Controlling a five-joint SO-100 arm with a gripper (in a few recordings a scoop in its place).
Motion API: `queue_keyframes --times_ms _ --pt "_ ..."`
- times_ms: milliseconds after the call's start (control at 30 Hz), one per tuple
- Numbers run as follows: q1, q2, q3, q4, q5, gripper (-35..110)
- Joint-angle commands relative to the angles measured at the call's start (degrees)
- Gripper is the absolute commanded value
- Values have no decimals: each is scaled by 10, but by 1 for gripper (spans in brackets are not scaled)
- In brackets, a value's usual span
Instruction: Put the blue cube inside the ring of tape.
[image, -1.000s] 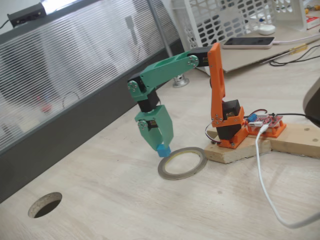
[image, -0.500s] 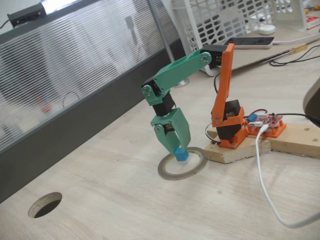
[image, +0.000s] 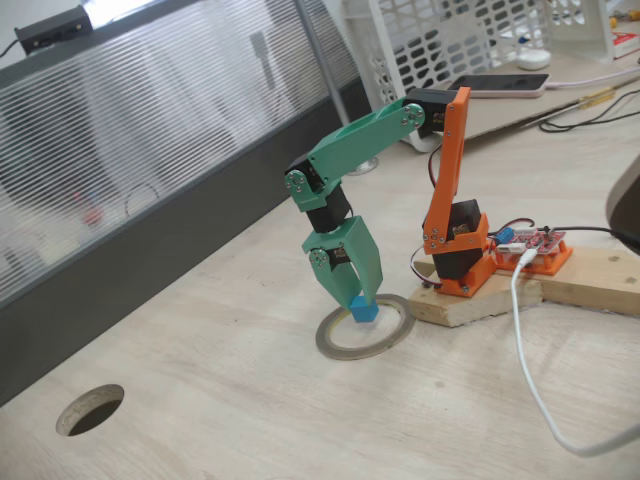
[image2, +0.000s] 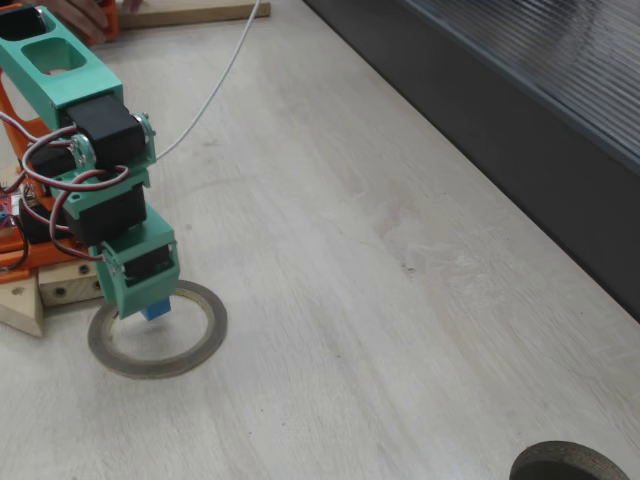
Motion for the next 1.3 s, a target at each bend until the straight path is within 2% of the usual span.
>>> queue_keyframes --times_ms 0,900,1100,1267 --pt "4 19 6 13 4 13" --pt "9 12 9 15 0 15" --pt "9 11 9 22 -1 29" --pt "9 11 6 83 0 37"
